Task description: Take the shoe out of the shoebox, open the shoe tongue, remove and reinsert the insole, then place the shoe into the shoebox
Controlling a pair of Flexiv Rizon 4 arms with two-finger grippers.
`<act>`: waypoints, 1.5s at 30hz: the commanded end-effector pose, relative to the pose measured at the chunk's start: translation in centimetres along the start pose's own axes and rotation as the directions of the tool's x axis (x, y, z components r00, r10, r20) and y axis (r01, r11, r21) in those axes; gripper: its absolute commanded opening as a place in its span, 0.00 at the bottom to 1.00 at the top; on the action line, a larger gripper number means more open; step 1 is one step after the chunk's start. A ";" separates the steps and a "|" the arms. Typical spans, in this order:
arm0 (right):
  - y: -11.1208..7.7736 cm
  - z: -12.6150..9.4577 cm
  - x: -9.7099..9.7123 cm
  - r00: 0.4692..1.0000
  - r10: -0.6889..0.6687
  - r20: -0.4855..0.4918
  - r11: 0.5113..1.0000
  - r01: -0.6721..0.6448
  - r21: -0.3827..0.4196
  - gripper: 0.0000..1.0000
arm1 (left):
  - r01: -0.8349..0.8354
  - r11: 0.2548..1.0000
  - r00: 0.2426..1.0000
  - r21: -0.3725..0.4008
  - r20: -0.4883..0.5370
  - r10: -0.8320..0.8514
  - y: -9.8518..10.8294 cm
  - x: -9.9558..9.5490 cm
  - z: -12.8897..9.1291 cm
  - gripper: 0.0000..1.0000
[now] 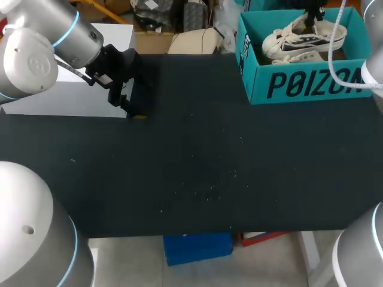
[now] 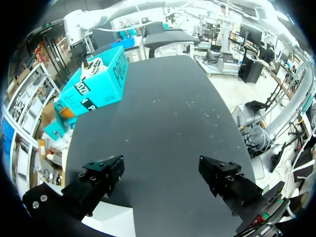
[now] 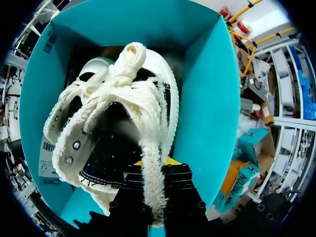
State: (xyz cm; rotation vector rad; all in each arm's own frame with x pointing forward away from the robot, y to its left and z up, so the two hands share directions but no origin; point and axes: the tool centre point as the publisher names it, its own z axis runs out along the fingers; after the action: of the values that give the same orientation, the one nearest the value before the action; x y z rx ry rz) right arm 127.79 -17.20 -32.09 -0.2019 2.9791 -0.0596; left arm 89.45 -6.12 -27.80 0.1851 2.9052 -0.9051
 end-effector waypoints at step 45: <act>1.1 3.6 -7.3 0.877 -0.068 -0.476 0.998 0.061 -0.030 0.00 | 0.000 1.000 1.000 -0.001 0.005 0.000 0.0 0.1 0.1 1.00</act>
State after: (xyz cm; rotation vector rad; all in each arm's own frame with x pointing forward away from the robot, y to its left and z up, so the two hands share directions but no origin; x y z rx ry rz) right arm 130.73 -16.16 -35.40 -0.2861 2.8229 0.0009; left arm 89.45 -6.12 -27.80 0.1851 2.9052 -0.9051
